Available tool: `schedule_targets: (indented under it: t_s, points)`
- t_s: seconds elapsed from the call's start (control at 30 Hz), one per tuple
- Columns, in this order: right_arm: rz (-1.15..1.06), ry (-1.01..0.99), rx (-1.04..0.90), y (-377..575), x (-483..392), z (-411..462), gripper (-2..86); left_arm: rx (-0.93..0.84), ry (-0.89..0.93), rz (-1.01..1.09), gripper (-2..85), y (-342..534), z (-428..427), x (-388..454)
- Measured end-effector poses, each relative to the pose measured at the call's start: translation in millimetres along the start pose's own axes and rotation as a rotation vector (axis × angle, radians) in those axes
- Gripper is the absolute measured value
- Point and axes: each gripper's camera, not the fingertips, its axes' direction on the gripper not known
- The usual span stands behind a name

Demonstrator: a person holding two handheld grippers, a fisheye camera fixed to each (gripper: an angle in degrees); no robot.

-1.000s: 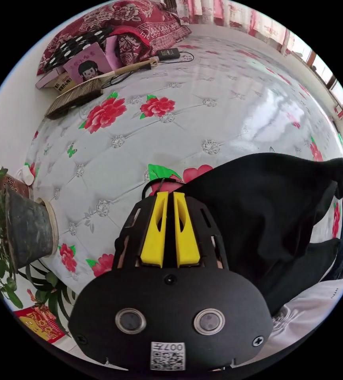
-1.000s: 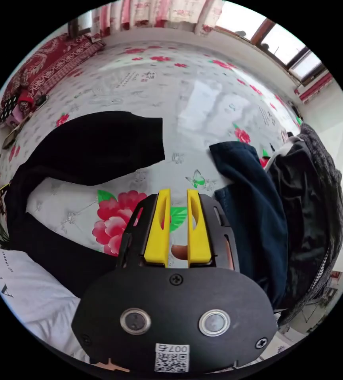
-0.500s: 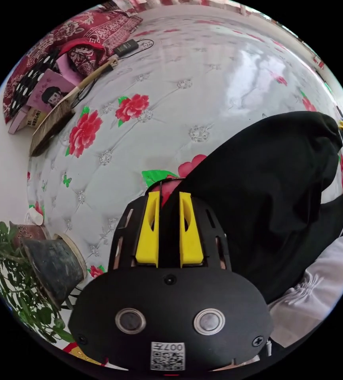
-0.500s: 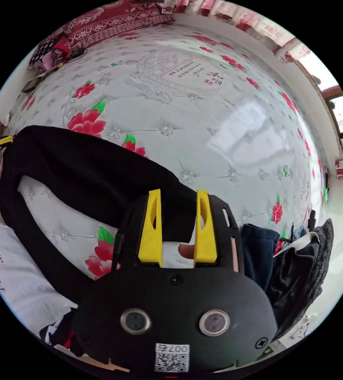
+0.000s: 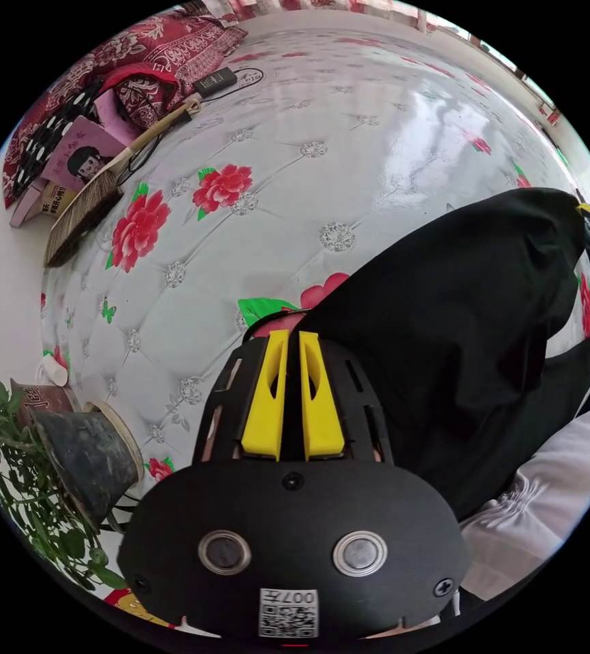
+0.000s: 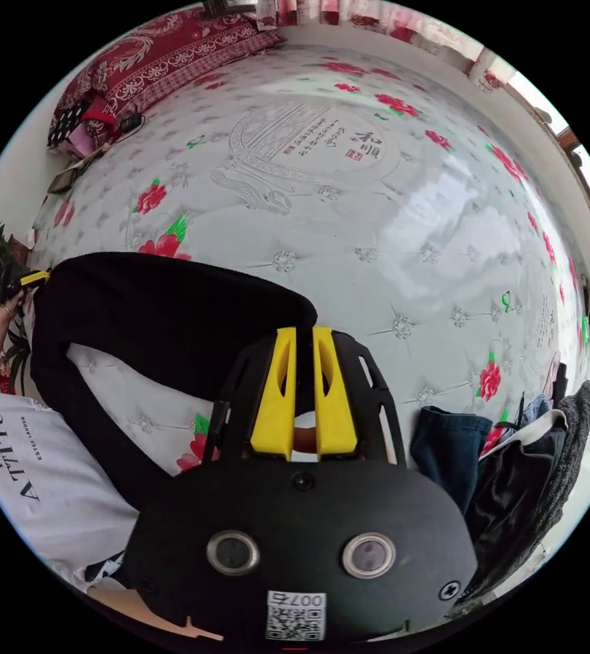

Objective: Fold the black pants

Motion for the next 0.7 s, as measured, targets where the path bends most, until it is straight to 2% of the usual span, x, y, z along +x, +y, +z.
schedule_targets:
  t_s: [0.07, 0.17, 0.37, 0.7]
  points:
    - [0.051, -0.040, 0.108, 15.0, 21.1, -29.3, 3.1, -0.003, -0.021, 0.019, 2.5, -0.3, -0.6, 2.5]
    - [0.070, -0.053, 0.154, 30.5, 36.1, -47.5, 2.9, -0.005, -0.027, 0.028, 3.0, 0.6, -1.3, 3.1]
    - [0.022, 0.011, 0.133, 55.8, 39.3, -38.3, 2.8, -0.001, -0.008, 0.029, 3.3, 6.4, -3.3, -3.5]
    - [0.089, -0.030, 0.159, 100.4, 87.5, -11.3, 2.7, -0.019, -0.004, 0.069, 2.3, 21.2, -8.1, -12.7]
